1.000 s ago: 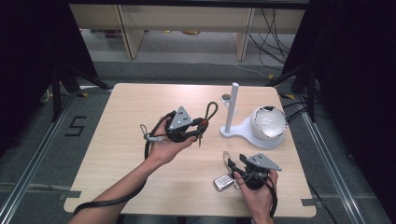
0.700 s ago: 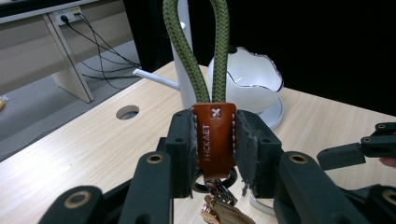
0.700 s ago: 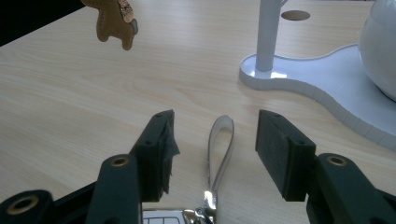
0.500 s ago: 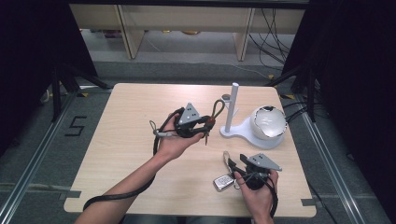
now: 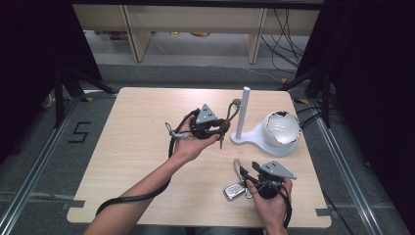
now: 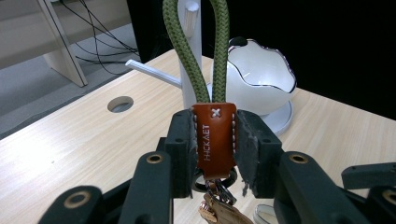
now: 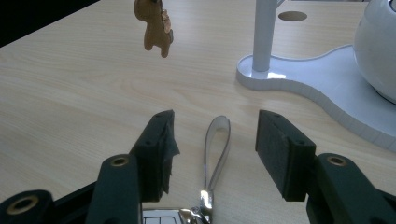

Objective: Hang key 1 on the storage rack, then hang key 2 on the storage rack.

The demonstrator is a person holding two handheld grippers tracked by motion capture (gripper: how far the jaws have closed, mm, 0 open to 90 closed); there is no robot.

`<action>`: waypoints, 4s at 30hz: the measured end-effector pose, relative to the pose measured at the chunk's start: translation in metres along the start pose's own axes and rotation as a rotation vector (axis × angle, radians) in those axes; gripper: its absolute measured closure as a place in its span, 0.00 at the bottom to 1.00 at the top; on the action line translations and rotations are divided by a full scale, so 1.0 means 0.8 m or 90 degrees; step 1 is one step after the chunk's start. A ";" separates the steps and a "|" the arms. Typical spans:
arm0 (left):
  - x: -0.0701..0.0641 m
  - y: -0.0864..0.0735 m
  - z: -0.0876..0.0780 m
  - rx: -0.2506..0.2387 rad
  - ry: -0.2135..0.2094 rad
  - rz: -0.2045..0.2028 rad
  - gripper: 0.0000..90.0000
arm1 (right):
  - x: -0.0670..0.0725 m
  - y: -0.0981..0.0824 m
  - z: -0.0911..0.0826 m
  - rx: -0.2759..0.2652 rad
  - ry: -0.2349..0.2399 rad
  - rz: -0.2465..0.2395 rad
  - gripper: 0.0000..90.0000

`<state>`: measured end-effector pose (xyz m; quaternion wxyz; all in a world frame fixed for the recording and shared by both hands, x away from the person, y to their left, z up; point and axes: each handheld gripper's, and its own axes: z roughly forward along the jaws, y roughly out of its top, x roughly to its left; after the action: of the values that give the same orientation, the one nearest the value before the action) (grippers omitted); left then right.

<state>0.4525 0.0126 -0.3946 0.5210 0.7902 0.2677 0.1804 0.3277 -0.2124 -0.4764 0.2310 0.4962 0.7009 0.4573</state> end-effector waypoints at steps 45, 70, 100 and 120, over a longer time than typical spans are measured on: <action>0.059 -0.161 -0.186 0.035 0.141 -0.111 0.39 | -0.019 0.012 -0.002 0.092 -0.036 0.040 0.66; 0.044 -0.203 -0.195 0.014 0.152 -0.164 0.39 | -0.017 0.029 0.006 0.239 -0.043 0.071 0.75; 0.039 -0.202 -0.194 0.024 0.147 -0.156 0.39 | -0.002 0.064 0.059 0.462 -0.030 0.069 0.78; 0.039 -0.203 -0.195 0.020 0.145 -0.165 0.39 | -0.002 0.055 0.073 0.471 -0.035 0.055 0.80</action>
<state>0.3508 0.1958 -0.4830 0.4937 0.7317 0.4273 0.1957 0.3954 -0.1859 -0.4658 0.0353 0.5873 0.7907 0.1690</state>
